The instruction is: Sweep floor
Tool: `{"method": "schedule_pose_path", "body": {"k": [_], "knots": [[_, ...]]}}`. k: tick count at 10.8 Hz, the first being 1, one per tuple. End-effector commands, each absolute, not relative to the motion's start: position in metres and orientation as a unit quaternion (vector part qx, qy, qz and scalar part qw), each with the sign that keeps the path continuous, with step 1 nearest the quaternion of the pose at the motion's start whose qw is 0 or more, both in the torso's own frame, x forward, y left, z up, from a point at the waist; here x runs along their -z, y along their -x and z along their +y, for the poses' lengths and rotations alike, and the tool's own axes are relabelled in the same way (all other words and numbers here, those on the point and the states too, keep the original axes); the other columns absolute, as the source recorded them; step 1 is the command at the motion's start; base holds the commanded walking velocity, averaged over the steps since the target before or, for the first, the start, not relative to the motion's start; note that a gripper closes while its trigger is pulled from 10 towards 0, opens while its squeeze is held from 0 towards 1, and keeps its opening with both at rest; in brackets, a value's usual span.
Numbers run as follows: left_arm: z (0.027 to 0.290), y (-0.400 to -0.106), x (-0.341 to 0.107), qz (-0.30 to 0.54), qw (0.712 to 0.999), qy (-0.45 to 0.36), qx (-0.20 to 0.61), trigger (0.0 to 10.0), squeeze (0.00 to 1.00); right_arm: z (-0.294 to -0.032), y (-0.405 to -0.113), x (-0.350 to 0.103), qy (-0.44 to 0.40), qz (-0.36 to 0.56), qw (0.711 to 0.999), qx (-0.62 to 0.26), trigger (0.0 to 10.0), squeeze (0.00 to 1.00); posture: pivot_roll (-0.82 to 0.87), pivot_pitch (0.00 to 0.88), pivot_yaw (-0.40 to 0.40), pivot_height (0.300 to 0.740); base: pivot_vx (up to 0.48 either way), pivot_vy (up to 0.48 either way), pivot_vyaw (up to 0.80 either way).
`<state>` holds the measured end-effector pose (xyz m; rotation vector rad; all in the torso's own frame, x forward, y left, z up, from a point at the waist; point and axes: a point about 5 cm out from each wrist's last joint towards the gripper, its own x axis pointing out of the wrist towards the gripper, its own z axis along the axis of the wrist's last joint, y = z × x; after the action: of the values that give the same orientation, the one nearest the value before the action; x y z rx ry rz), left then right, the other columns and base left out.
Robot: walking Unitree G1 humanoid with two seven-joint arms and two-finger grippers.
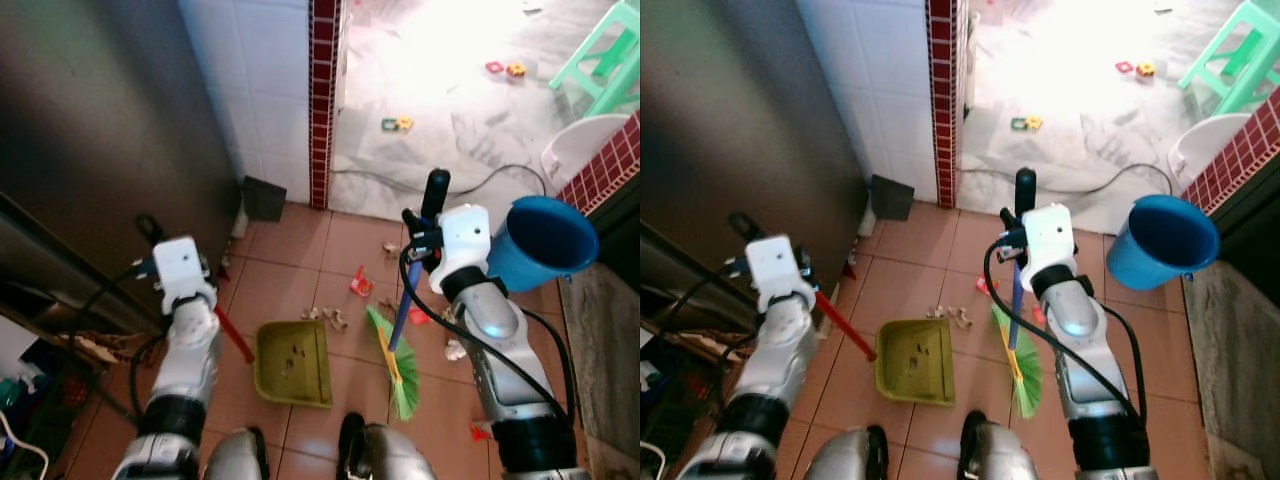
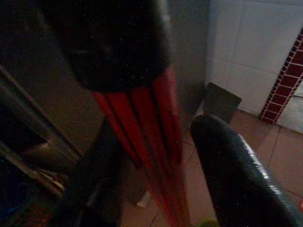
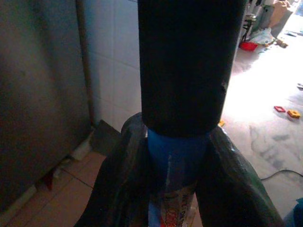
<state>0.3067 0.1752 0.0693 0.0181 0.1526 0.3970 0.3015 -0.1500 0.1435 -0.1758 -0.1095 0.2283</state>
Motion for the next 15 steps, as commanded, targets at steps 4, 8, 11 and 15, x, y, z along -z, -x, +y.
{"method": "schedule_pose_path", "body": {"k": [4, 8, 11, 15], "knots": [[0.18, -0.298, -0.075, 0.075, 0.978, -0.031, -0.193, 10.0, 1.0, -0.145, -0.305, -0.149, 0.08, -0.073, 0.987, -0.121, 10.0, 0.0, -0.05, 0.129, 0.029, 0.74, 0.0, 0.0, 0.0], [0.176, -0.28, -0.085, 0.078, 0.982, -0.05, -0.164, 10.0, 1.0, -0.148, -0.306, -0.149, 0.081, -0.076, 0.987, -0.116, 10.0, 0.0, -0.05, 0.126, 0.038, 0.74, 0.0, 0.0, 0.0], [0.185, -0.251, -0.086, 0.089, 0.982, -0.065, -0.151, 10.0, 1.0, -0.146, -0.307, -0.147, 0.079, -0.075, 0.987, -0.119, 10.0, 0.0, -0.02, 0.124, 0.032, 0.74, 0.0, 0.0, 0.0], [0.184, -0.23, -0.093, 0.081, 0.985, -0.068, -0.139, 10.0, 1.0, -0.147, -0.31, -0.148, 0.08, -0.078, 0.986, -0.121, 10.0, 0.0, -0.02, 0.118, 0.029, 0.74, 0.0, 0.0, 0.0]]}}
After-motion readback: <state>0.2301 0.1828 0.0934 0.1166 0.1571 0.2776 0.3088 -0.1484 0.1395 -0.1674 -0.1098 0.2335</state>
